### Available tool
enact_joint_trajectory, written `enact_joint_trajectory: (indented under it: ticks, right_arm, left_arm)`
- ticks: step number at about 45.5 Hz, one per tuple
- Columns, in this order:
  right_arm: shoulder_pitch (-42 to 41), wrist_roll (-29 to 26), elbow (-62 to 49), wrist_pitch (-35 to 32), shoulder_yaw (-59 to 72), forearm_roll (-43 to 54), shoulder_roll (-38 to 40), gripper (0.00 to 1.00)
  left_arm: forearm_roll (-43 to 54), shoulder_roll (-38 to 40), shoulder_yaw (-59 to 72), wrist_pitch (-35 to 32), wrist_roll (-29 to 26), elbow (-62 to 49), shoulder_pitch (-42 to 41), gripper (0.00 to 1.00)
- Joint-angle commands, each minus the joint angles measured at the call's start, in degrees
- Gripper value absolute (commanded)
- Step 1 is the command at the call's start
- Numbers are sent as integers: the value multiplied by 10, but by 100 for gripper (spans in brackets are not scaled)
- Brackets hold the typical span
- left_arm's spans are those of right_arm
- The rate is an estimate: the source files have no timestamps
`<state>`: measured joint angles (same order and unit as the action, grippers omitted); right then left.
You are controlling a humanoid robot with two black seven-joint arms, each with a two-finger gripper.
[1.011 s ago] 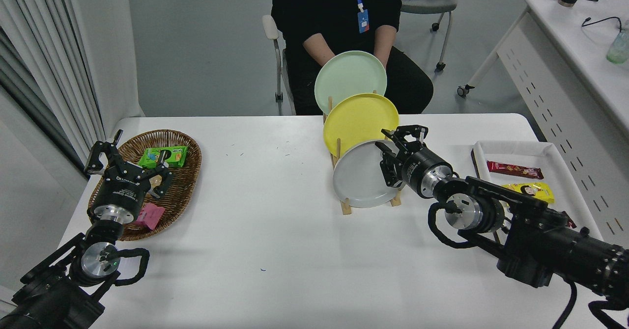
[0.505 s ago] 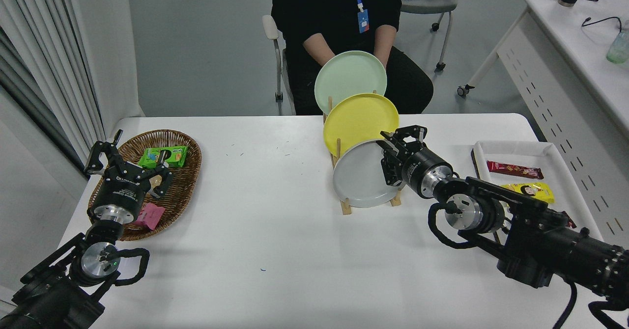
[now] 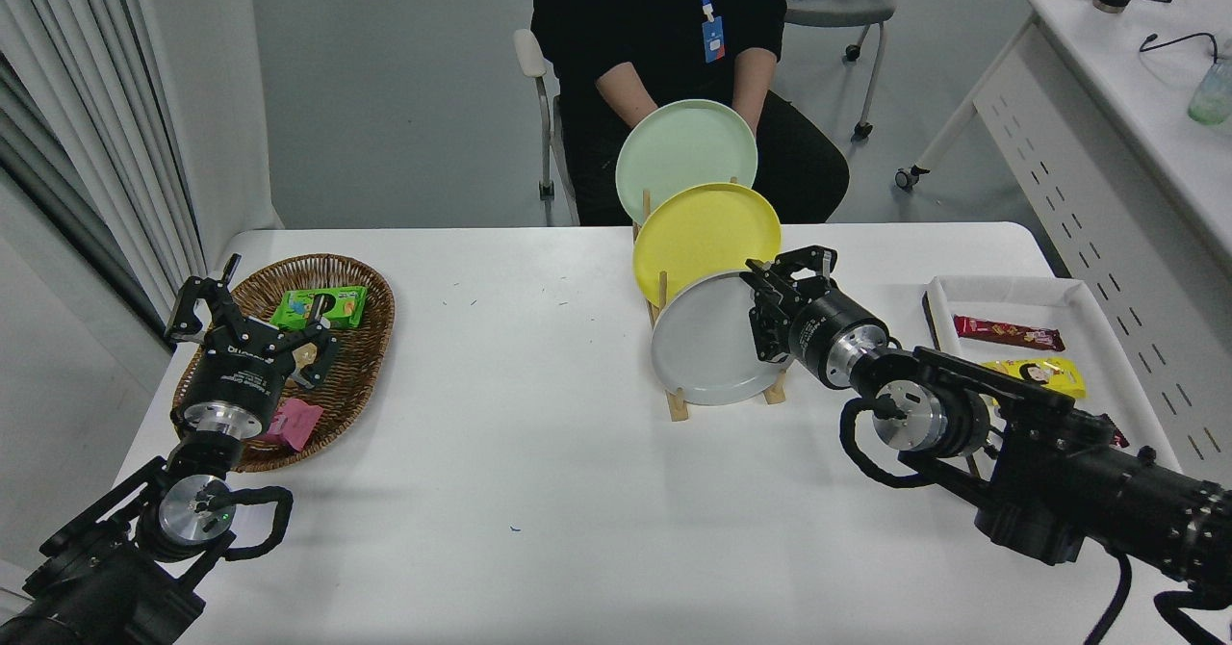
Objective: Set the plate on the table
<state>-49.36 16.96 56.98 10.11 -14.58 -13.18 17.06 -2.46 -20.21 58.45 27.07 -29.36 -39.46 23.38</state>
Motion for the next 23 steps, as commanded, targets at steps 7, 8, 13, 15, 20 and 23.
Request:
enact_joint_trajectory:
  ticks: [7,8,13,15,20,23]
  right_arm:
    - [-1,1,2,-1,0,0,4,5]
    - [-1,1,2,-1,0,0,5,5]
    - [-1,0,4,-2,-1,0,8,2]
    - [-1,0,5,-2,-1,0,10,1]
    - [-1,0,5,-3,0,0,12,0]
    - [-2,0,9,-2,-1,-2,17,0]
  left_arm:
    - [0,0,0,0,0,0,0,98]
    - [0,0,0,0,0,0,0,98]
    - [0,0,0,0,0,0,0,98]
    - [0,0,0,0,0,0,0,98]
    - [0,0,0,0,0,0,0,98]
    - [0,0,0,0,0,0,0,98]
